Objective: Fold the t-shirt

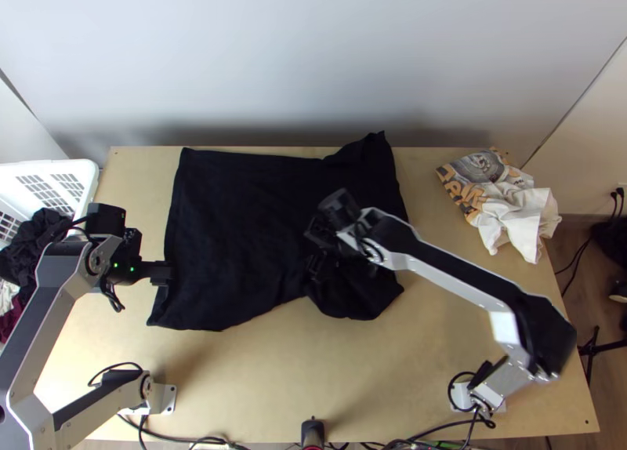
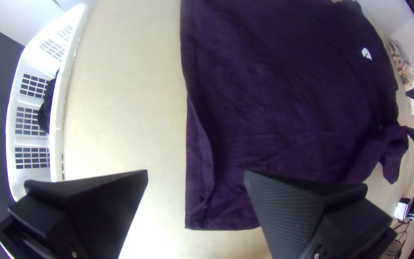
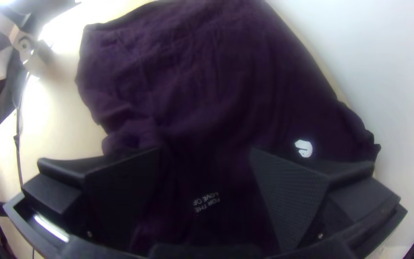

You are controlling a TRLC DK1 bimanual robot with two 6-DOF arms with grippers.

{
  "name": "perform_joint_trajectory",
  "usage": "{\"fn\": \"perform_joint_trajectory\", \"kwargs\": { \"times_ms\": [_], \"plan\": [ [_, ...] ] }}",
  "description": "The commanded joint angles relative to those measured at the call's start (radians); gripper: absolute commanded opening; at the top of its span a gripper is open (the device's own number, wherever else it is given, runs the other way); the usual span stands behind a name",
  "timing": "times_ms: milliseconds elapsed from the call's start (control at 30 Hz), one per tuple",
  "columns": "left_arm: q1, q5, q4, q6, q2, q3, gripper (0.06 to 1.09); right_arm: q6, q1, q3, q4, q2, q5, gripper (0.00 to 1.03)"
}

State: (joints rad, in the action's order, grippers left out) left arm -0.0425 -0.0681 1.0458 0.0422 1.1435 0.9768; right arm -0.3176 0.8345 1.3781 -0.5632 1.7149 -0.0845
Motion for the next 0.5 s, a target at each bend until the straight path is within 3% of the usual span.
{"fn": "perform_joint_trajectory", "kwargs": {
  "times_ms": [0,200,467],
  "plan": [
    [0.004,0.001,0.000,0.008,0.005,0.007,1.04,0.015,-0.006,-0.113,-0.021,-0.138,0.003,0.86],
    [0.004,0.001,0.003,0.005,0.004,0.010,1.04,0.017,-0.008,-0.203,-0.018,-0.184,0.029,0.88],
    [0.010,0.001,0.016,-0.002,-0.018,0.003,1.04,0.034,0.048,-0.172,-0.015,-0.141,0.055,0.89]
  ]
}}
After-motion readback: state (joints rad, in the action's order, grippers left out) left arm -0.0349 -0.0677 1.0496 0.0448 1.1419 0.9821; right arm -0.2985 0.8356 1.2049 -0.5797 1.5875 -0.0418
